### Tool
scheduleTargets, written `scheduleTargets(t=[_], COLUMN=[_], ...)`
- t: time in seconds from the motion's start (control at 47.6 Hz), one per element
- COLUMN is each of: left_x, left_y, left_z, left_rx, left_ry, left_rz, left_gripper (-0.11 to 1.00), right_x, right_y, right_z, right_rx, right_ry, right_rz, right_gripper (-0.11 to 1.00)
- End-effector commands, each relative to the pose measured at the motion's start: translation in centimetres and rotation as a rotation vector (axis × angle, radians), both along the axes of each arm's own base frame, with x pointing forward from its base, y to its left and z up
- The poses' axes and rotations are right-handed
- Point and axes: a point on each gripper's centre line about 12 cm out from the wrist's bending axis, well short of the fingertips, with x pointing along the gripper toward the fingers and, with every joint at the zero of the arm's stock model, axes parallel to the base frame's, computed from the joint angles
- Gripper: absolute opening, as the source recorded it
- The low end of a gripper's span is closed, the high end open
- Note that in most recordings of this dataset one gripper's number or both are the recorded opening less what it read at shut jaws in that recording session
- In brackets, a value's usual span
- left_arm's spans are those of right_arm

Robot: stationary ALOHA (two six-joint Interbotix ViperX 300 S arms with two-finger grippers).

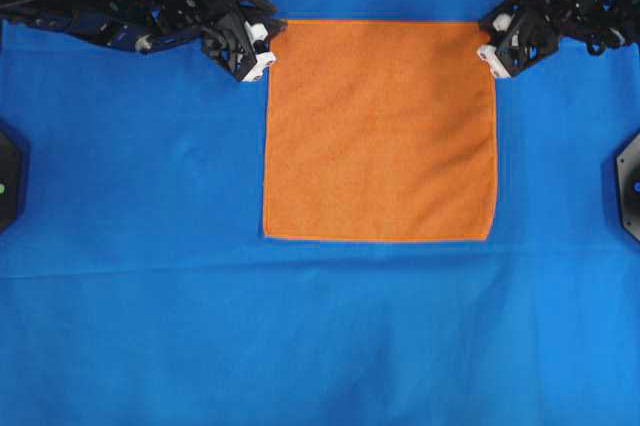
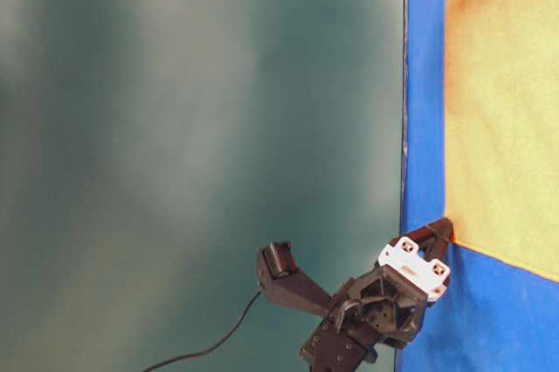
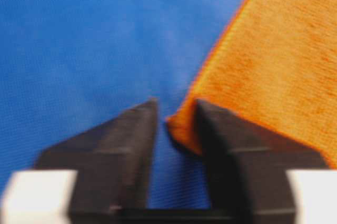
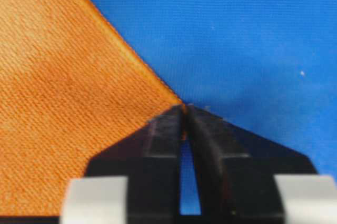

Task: Fold the orange towel.
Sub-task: 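Lift the far edge with both grippers and fold it toward the near edge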

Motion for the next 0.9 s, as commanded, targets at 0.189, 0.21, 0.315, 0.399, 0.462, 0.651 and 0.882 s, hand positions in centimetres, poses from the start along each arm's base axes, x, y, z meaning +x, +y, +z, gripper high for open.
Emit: scheduleTargets(t=[0.189, 0.21, 0.315, 0.399, 0.462, 0.651, 0.882], left_x=[0.3, 0.3, 0.3, 0.4, 0.4, 0.2, -0.2], left_y=[-0.9, -0.9, -0.8, -0.7, -0.7, -0.8, -1.2], left_z=[-0.1, 0.0, 0.1, 0.5, 1.3, 5.4, 7.6], left_rx=[0.018, 0.019, 0.020, 0.021, 0.027, 0.095, 0.108], left_ry=[0.020, 0.019, 0.021, 0.020, 0.019, 0.005, -0.004], left_rz=[-0.043, -0.043, -0.042, -0.043, -0.045, -0.085, -0.095], left_gripper=[0.03, 0.03, 0.03, 0.03, 0.03, 0.03, 0.03], right_x=[0.3, 0.3, 0.3, 0.2, 0.1, -0.3, -0.7], right_y=[-0.3, -0.3, -0.3, -0.3, -0.3, 0.1, 1.0], right_z=[0.6, 0.6, 0.7, 0.8, 1.3, 3.9, 6.0], right_rx=[-0.020, -0.020, -0.018, -0.020, -0.024, -0.050, -0.081], right_ry=[-0.024, -0.024, -0.027, -0.030, -0.035, -0.057, -0.091], right_rz=[-0.002, -0.002, -0.005, -0.007, -0.011, -0.017, -0.007], right_gripper=[0.01, 0.01, 0.01, 0.01, 0.01, 0.01, 0.01])
